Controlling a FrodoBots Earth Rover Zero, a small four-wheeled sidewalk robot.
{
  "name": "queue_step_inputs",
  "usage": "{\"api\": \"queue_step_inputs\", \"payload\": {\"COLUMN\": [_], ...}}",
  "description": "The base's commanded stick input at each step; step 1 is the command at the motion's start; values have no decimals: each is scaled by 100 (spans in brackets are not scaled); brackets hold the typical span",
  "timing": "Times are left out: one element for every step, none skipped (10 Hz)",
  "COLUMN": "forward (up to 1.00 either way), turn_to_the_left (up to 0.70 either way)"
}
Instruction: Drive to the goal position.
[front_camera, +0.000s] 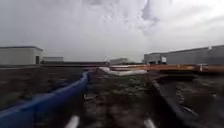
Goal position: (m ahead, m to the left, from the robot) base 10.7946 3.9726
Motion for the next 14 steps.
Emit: {"api": "queue_step_inputs", "payload": {"forward": [70,70,70,70,70,70,70,70,70,70,70,70,70,70], "turn_to_the_left": [0,0,0,0,0,0,0,0,0,2,35,34,8,2]}}
